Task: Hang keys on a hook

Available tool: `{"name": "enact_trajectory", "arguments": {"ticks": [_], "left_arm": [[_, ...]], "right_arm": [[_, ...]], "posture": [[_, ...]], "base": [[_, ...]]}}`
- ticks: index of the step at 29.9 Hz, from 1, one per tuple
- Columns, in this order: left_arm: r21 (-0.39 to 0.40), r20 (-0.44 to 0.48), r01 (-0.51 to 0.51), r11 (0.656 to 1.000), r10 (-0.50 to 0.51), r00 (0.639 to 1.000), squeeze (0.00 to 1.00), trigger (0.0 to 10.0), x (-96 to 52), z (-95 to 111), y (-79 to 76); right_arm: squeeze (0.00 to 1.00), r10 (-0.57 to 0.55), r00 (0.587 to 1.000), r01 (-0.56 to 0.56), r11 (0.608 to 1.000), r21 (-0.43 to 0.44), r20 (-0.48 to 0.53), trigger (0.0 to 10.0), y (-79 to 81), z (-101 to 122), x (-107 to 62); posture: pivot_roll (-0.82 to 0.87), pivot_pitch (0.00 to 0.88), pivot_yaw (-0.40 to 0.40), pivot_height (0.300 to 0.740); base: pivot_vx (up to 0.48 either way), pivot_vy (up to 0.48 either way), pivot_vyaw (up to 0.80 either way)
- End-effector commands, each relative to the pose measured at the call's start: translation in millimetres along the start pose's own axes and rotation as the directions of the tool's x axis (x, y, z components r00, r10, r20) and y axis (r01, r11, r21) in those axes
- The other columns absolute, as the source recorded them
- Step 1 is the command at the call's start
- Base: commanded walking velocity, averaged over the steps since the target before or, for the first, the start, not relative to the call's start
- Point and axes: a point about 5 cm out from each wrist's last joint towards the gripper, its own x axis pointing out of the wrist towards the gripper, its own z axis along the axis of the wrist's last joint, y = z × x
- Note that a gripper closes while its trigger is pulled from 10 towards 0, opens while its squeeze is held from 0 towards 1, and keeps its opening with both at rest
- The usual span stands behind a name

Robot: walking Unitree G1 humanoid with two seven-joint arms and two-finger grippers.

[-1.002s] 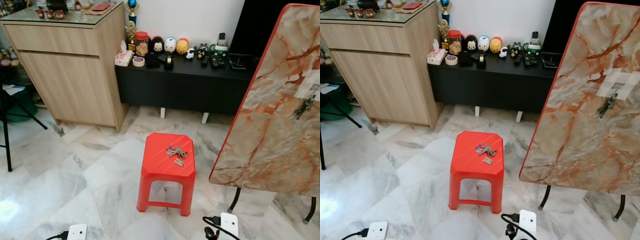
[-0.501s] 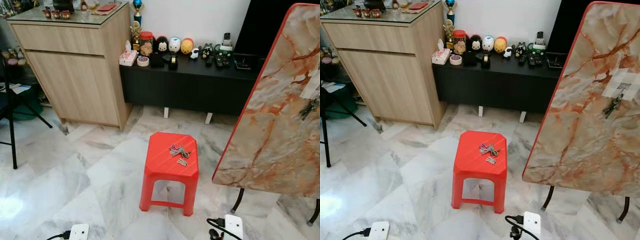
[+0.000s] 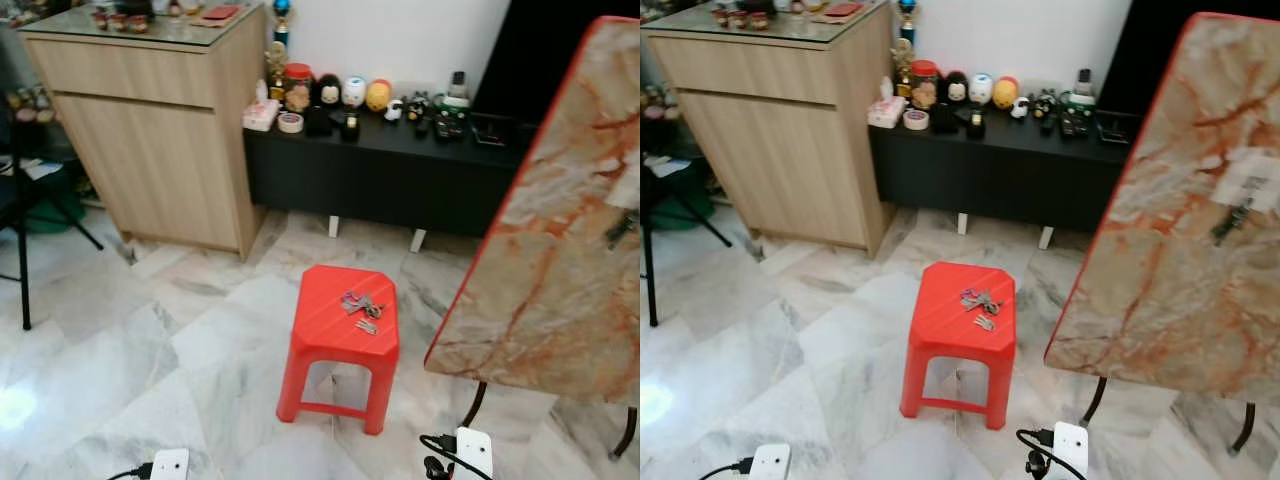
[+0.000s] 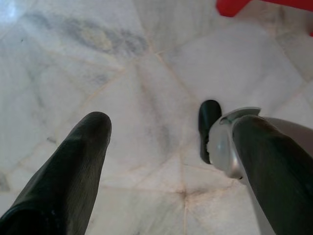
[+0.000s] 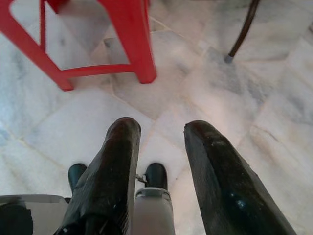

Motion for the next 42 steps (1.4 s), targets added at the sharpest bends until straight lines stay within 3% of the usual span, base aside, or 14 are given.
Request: {"name": "enact_trajectory", "arguments": {"ticks": [1,19,22,24,26,27,31,32,33,34,36,37,40,42], "left_arm": [[-0.007,-0.018,-0.013,1.0,0.012,1.0,0.0,10.0,-0.7,-4.4,2.7],[-0.024,0.004,-0.026,0.999,0.026,1.0,0.0,10.0,-1.2,-3.2,6.9],[-0.022,0.048,-0.038,0.999,0.039,0.998,0.0,10.0,-0.9,4.6,12.1],[-0.037,0.115,-0.043,0.998,0.047,0.992,0.0,10.0,-0.2,18.2,16.1],[-0.074,0.251,-0.035,0.997,0.053,0.967,0.0,10.0,-0.3,47.5,22.1],[-0.074,0.251,-0.035,0.997,0.053,0.967,0.0,10.0,-0.3,47.5,22.1],[-0.111,0.459,0.005,0.994,0.047,0.887,0.0,10.0,-6.1,92.2,24.9],[-0.098,0.569,0.041,0.994,0.023,0.822,0.0,10.0,-13.2,116.0,20.2],[-0.092,0.606,0.054,0.994,0.013,0.795,0.0,10.0,-16.5,124.1,18.2],[-0.076,0.671,0.076,0.994,-0.005,0.741,0.0,10.0,-24.5,137.4,12.0],[-0.064,0.725,0.102,0.993,-0.024,0.688,0.0,10.0,-33.2,145.2,4.8],[-0.064,0.725,0.102,0.993,-0.024,0.688,0.0,10.0,-33.2,145.2,4.8],[-0.02,0.8,0.119,0.993,-0.055,0.597,0.0,10.0,-57.5,147.7,-3.8],[-0.026,0.814,0.122,0.992,-0.05,0.579,0.0,10.0,-65.1,145.3,-4.7]], "right_arm": [[0.0,0.0,1.0,0.0,1.0,0.014,0.0,10.0,0.8,0.4,0.2],[0.0,0.01,0.999,-0.011,0.999,0.032,0.041,10.0,4.9,8.2,1.7],[0.0,0.02,0.995,-0.024,0.999,0.031,0.102,10.0,8.9,20.8,3.4],[0.0,0.025,0.986,-0.026,1.0,0.007,0.163,10.0,11.4,33.8,4.4],[0.0,0.022,0.966,-0.024,1.0,0.006,0.256,10.0,12.9,52.5,4.6],[0.0,0.022,0.966,-0.024,1.0,0.006,0.256,10.0,12.9,52.5,4.6],[0.0,0.062,0.913,-0.041,0.997,-0.059,0.402,10.0,19.7,80.3,1.8],[0.0,0.078,0.876,-0.052,0.996,-0.067,0.476,10.0,23.5,93.5,-1.2],[0.0,0.083,0.861,-0.054,0.996,-0.072,0.503,10.0,24.6,98.2,-2.6],[0.0,0.104,0.814,-0.051,0.993,-0.108,0.571,10.0,27.7,110.3,-7.5],[0.0,0.114,0.762,-0.04,0.991,-0.13,0.637,10.0,29.6,120.4,-14.0],[0.0,0.114,0.762,-0.04,0.991,-0.13,0.637,10.0,29.6,120.4,-14.0],[0.0,0.109,0.68,-0.04,0.993,-0.112,0.725,10.0,29.3,129.9,-29.6],[0.0,0.101,0.664,-0.038,0.994,-0.102,0.741,10.0,28.1,129.2,-34.0]], "posture": [[0.05,0.0,-0.082,0.74],[0.07,0.0,-0.079,0.74],[0.07,0.0,-0.074,0.74],[0.07,0.0,-0.069,0.74],[0.07,0.0,-0.067,0.74],[0.07,0.0,-0.067,0.74],[0.07,0.0,-0.065,0.74],[0.07,0.0,-0.063,0.74],[0.07,0.0,-0.063,0.74],[0.08,0.0,-0.066,0.74],[0.07,0.0,-0.069,0.74],[0.07,0.0,-0.069,0.74],[0.06,0.001,-0.067,0.74],[0.07,0.008,-0.07,0.74]], "base": [[0.0,0.262,0.0],[0.0,0.26,0.0],[0.0,0.0,0.0],[0.0,0.0,0.0],[0.0,0.0,0.0],[0.0,0.0,0.0],[0.0,0.0,0.0],[0.0,0.0,0.0],[0.0,0.0,0.0],[0.0,0.0,0.0],[0.0,0.0,0.0],[0.0,0.0,0.0],[0.0,0.0,0.0],[0.0,0.0,0.0]]}}
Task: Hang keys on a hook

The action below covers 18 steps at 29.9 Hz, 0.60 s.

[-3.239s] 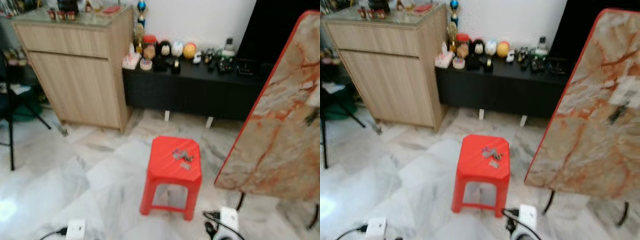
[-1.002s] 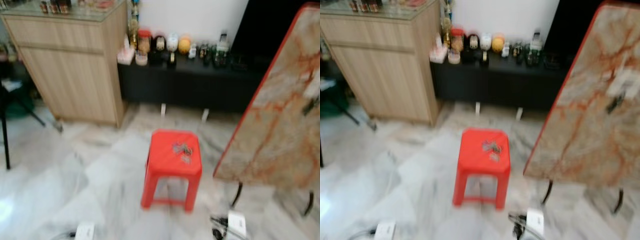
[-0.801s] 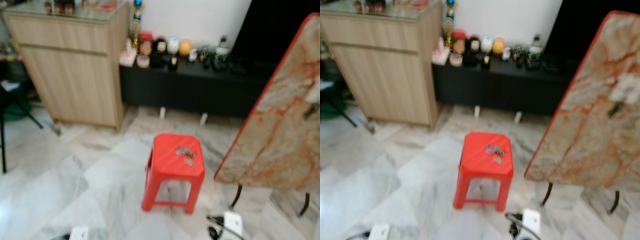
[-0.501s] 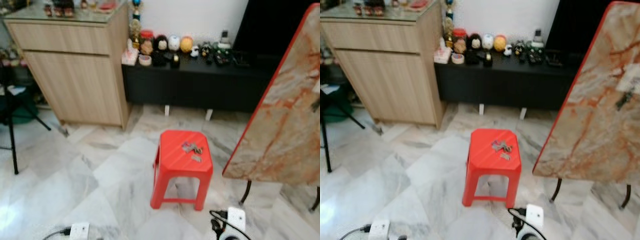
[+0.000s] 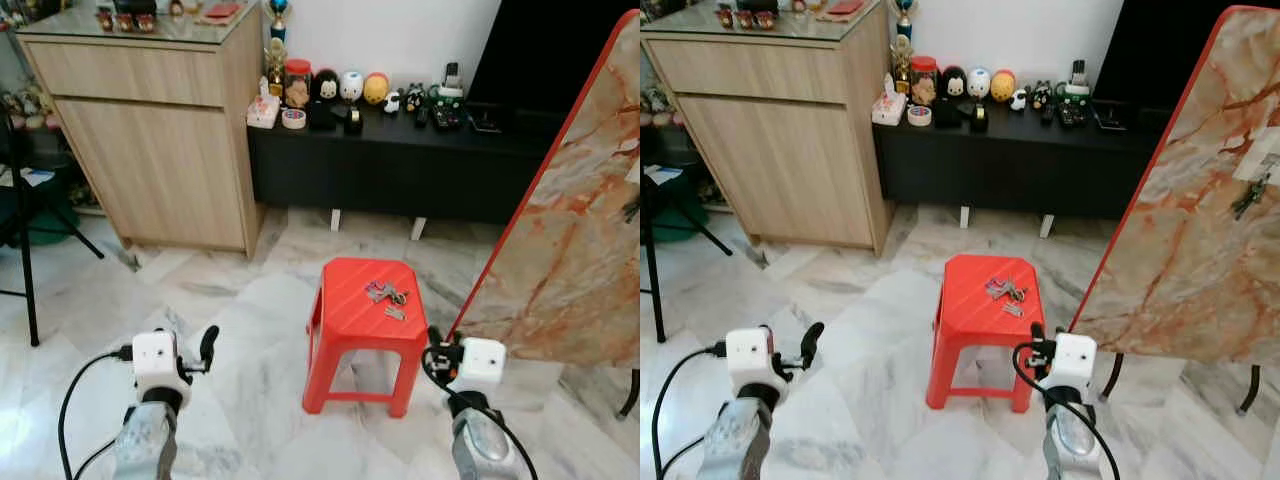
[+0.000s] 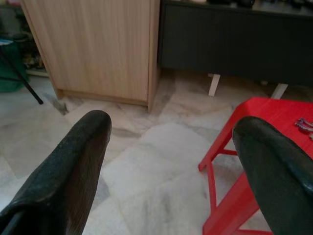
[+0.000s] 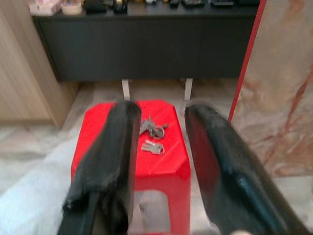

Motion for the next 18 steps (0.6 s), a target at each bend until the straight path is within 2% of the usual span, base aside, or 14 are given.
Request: {"name": "enact_trajectory", "arguments": {"ticks": [1,6,10,18], "left_arm": [[-0.002,0.027,0.004,1.0,-0.004,1.0,0.0,10.0,-2.1,8.6,-2.8],[-0.015,0.05,-0.008,1.0,0.009,0.999,0.0,10.0,2.0,21.4,-9.4],[-0.013,0.061,0.038,0.999,-0.037,0.997,0.0,10.0,9.3,31.4,-15.3],[0.0,0.047,0.059,0.998,-0.059,0.997,0.0,10.0,14.0,37.6,-16.7]], "right_arm": [[0.0,-0.009,1.0,0.009,1.0,0.006,0.017,10.0,-1.5,2.5,-3.3],[0.0,0.005,1.0,-0.005,1.0,0.01,0.016,10.0,8.3,4.2,-2.2],[0.0,0.004,1.0,-0.004,1.0,0.02,0.016,10.0,14.9,9.2,6.0],[0.0,0.012,0.999,-0.014,0.999,0.05,0.034,10.0,25.4,18.3,14.4]], "posture": [[0.07,0.015,-0.073,0.74],[0.08,0.033,-0.076,0.74],[0.07,0.042,-0.051,0.74],[0.07,0.035,-0.034,0.74]], "base": [[0.0,0.0,0.0],[0.0,0.0,0.0],[0.0,0.0,0.0],[0.0,0.0,0.0]]}}
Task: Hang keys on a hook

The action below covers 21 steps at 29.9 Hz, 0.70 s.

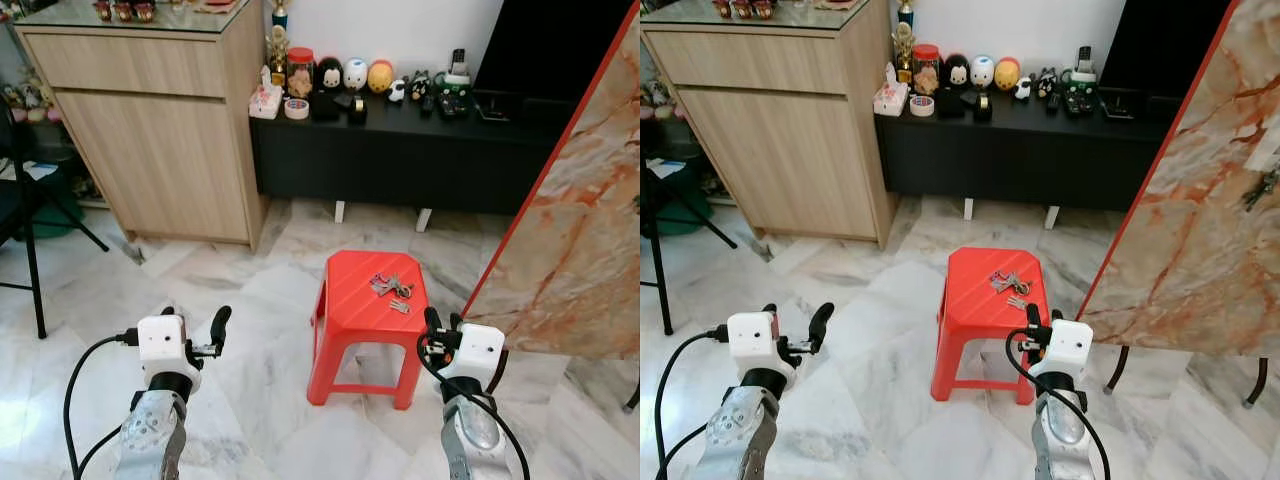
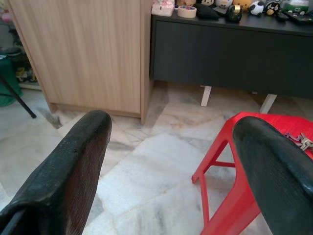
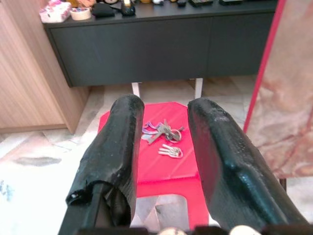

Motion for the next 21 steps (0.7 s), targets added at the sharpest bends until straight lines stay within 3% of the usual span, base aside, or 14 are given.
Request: {"name": "enact_trajectory", "arguments": {"ticks": [1,10,21], "left_arm": [[0.014,-0.007,0.021,1.0,-0.021,1.0,0.0,10.0,0.1,3.4,-0.6],[-0.005,-0.014,0.017,1.0,-0.017,1.0,0.0,10.0,-2.9,5.5,-3.8],[-0.044,-0.008,0.011,0.999,-0.011,1.0,0.0,10.0,2.2,11.3,-5.2]], "right_arm": [[0.0,0.019,1.0,-0.019,1.0,0.011,0.011,10.0,5.0,4.3,1.7],[0.0,0.026,1.0,-0.026,1.0,0.002,-0.001,10.0,3.5,4.2,2.2],[0.0,0.038,0.999,-0.038,0.999,0.016,0.003,10.0,4.7,7.1,3.5]], "posture": [[0.07,0.035,-0.034,0.74],[0.08,0.025,-0.052,0.74],[0.07,0.007,-0.058,0.74]], "base": [[0.0,0.0,0.0],[0.0,0.0,0.0],[0.314,0.0,0.17]]}}
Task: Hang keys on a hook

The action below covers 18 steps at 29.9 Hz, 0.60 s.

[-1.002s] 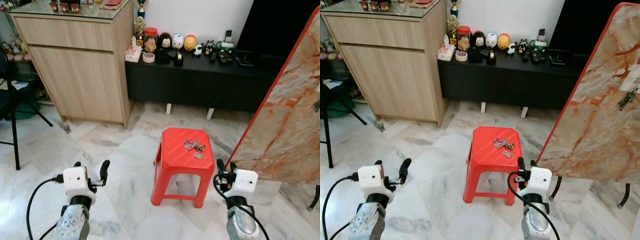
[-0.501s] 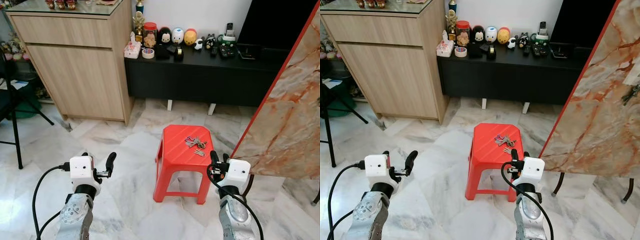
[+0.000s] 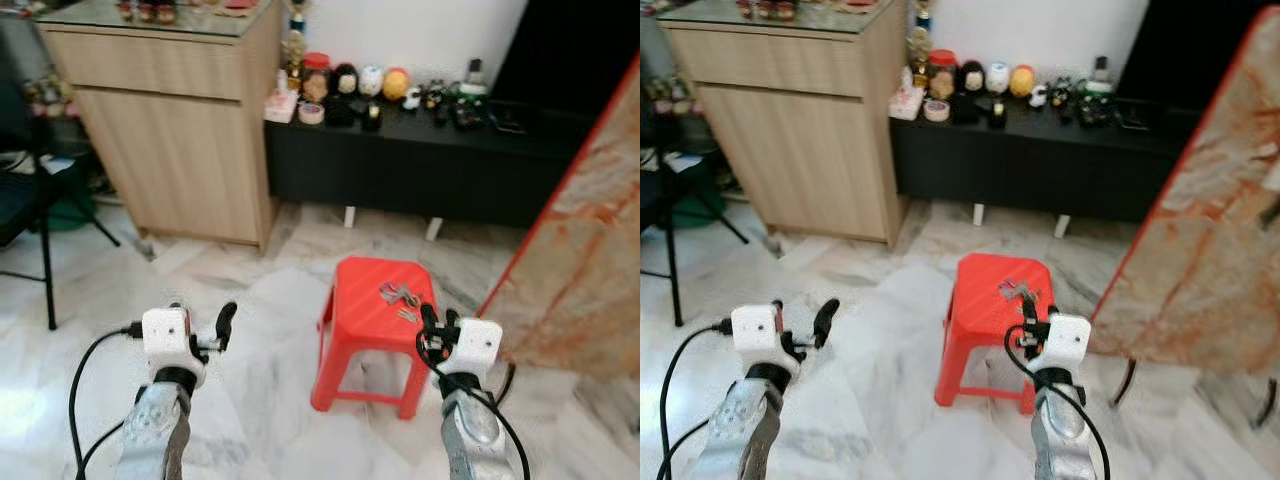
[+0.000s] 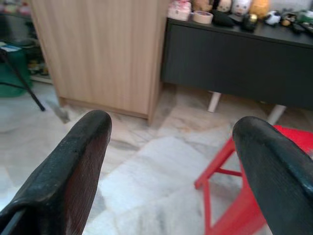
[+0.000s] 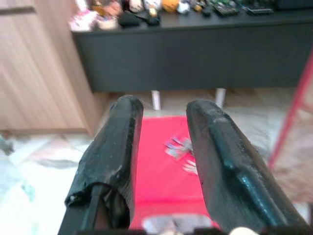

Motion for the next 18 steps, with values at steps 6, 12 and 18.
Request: {"name": "enact_trajectory", "arguments": {"ticks": [6,12,18], "left_arm": [[-0.005,0.003,0.04,0.999,-0.04,0.999,0.0,10.0,2.6,2.0,-10.2],[-0.004,0.001,0.053,0.999,-0.053,0.999,0.0,10.0,3.5,1.7,-12.8],[-0.008,0.008,0.059,0.998,-0.059,0.998,0.0,10.0,5.1,3.2,-15.3]], "right_arm": [[0.0,-0.023,1.0,0.023,1.0,0.004,0.002,10.0,-8.2,2.4,-0.8],[0.0,-0.019,1.0,0.019,1.0,0.008,-0.004,10.0,-7.5,1.6,-0.9],[0.0,0.001,1.0,-0.001,1.0,-0.003,-0.003,10.0,-4.1,2.3,-0.2]], "posture": [[0.07,0.001,-0.054,0.74],[0.07,0.0,-0.053,0.74],[0.07,0.0,-0.055,0.74]], "base": [[0.336,0.0,0.0],[0.342,0.0,0.0],[0.342,0.0,0.0]]}}
